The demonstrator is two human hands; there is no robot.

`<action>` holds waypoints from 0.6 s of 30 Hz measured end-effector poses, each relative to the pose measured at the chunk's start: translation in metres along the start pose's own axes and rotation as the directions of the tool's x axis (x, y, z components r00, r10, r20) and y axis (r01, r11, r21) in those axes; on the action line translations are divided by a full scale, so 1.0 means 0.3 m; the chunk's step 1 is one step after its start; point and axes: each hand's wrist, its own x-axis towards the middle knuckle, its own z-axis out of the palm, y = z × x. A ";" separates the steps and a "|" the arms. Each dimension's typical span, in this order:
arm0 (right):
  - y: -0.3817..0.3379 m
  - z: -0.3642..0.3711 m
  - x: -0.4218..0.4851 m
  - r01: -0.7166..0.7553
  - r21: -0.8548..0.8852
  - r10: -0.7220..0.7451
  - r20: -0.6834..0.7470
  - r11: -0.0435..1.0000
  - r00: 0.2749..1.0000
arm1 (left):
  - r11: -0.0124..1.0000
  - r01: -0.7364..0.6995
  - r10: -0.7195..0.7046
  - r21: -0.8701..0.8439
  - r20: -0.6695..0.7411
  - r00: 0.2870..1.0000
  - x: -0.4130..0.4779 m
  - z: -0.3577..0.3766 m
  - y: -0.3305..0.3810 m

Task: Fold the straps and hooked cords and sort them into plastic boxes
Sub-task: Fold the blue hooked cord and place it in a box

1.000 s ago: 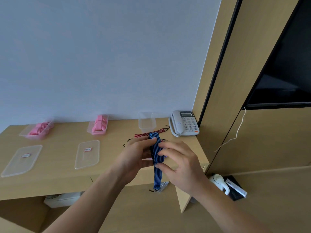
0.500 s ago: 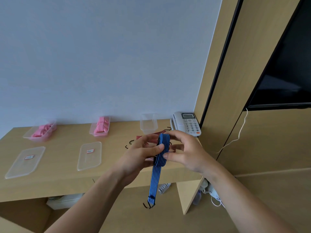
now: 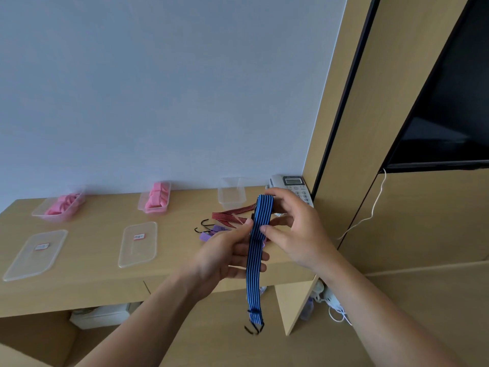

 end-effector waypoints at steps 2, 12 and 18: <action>0.005 0.003 -0.003 0.045 -0.018 -0.045 -0.021 0.999 0.999 | 0.999 0.033 -0.033 0.004 0.000 0.999 -0.002 0.005 -0.001; 0.014 0.027 -0.056 0.290 -0.169 -0.307 -0.083 0.942 0.948 | 0.997 0.016 -0.023 -0.079 -0.085 0.996 0.000 -0.003 -0.004; 0.019 0.039 -0.083 0.343 -0.235 -0.367 -0.066 0.910 0.928 | 0.992 -0.029 0.016 -0.126 -0.109 0.994 0.004 -0.009 0.009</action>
